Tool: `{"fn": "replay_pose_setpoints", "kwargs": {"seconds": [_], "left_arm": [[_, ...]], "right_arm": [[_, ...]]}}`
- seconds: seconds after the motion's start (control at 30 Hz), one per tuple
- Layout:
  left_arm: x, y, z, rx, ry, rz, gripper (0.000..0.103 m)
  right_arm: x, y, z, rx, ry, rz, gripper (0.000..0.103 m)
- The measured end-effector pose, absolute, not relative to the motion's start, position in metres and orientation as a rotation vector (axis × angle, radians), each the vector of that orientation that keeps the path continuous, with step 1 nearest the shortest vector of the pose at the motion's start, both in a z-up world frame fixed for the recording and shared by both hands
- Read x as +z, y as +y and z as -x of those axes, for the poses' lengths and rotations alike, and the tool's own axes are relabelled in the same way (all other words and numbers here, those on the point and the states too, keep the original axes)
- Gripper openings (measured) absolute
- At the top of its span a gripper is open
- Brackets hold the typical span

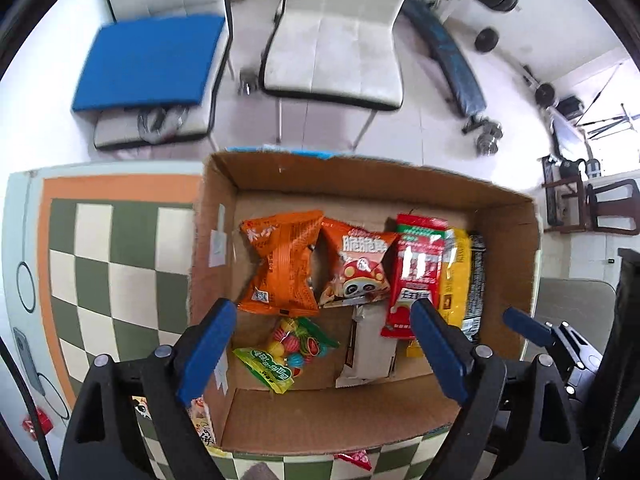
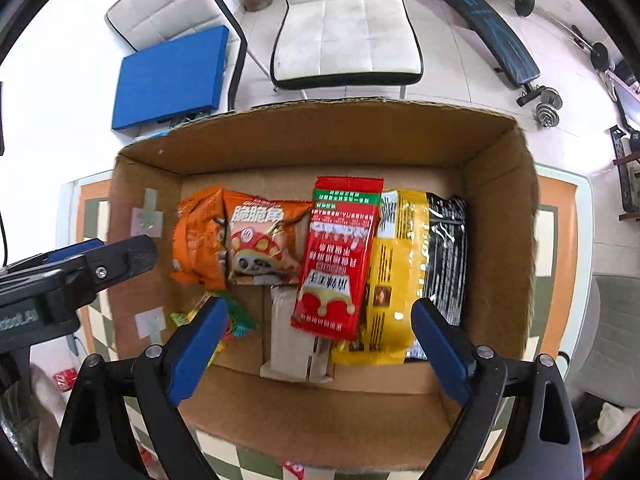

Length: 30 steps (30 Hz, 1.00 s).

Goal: Organize snacks
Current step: 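Move both tools back over the remaining snacks on the table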

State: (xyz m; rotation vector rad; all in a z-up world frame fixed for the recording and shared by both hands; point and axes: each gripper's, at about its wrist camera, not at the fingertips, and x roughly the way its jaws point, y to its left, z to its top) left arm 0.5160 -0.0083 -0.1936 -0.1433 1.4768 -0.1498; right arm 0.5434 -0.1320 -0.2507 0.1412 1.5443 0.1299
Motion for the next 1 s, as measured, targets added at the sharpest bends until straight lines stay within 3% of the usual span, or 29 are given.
{"fn": "replay_pose_setpoints", "kwargs": {"seconds": [0.3, 0.43, 0.77, 1.0], "left_arm": [[-0.138, 0.013, -0.434, -0.095, 1.273, 0.055, 0.089], [-0.142, 0.034, -0.386, -0.012, 1.248, -0.006, 0.090], [-0.230, 0.105, -0.309, 0.209, 1.407, -0.009, 0.089], [-0.269, 0.130, -0.294, 0.249, 1.460, -0.012, 0.089]], "right_arm": [[-0.204, -0.141, -0.472, 0.148, 1.456, -0.226, 0.095], [-0.202, -0.143, -0.415, 0.128, 1.449, -0.347, 0.095], [-0.314, -0.139, -0.331, -0.051, 1.625, -0.717, 0.095], [-0.356, -0.115, -0.328, -0.194, 1.587, -0.712, 0.091]]}}
